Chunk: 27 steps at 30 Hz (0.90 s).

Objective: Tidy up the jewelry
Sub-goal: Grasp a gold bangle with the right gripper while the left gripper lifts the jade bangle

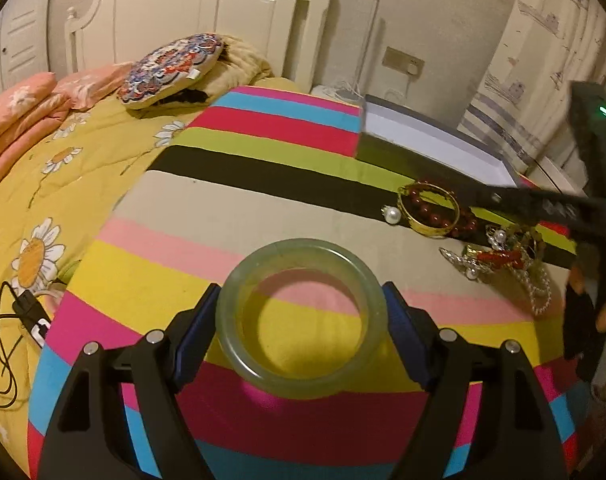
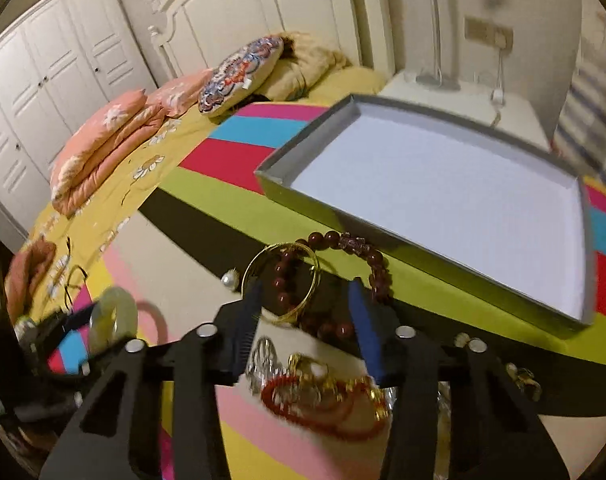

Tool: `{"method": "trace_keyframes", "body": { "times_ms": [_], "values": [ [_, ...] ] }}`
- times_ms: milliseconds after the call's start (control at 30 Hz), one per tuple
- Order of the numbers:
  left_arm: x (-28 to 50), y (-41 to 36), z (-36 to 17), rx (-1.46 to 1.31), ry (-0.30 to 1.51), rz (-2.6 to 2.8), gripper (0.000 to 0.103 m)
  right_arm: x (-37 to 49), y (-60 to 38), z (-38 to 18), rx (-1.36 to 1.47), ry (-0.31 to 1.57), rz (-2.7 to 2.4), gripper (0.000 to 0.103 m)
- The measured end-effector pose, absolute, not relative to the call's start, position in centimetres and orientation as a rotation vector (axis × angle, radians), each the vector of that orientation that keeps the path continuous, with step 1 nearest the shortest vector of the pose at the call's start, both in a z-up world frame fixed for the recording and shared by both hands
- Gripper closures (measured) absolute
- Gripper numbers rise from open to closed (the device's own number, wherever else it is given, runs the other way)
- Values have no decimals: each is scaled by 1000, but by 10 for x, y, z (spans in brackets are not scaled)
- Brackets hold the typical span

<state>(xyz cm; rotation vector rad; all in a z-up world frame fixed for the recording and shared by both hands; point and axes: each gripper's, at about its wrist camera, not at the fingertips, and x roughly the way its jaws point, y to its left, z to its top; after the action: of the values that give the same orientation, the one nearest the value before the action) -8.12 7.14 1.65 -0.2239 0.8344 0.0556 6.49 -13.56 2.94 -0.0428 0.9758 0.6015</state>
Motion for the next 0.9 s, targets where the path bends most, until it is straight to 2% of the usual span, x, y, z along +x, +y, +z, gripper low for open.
{"method": "trace_keyframes", "body": {
  "times_ms": [200, 433, 567, 900],
  "values": [
    [-81, 77, 14, -277, 831, 42, 25, 78, -133, 19, -16, 1040, 587, 75],
    [-81, 77, 14, -290, 826, 35, 25, 83, -122, 8, -64, 1055, 545, 78],
    [-81, 78, 14, -296, 822, 35, 25, 79, -123, 7, -53, 1044, 546, 91],
    [-81, 80, 15, -302, 813, 44, 25, 54, -153, 37, 32, 917, 576, 92]
  ]
}}
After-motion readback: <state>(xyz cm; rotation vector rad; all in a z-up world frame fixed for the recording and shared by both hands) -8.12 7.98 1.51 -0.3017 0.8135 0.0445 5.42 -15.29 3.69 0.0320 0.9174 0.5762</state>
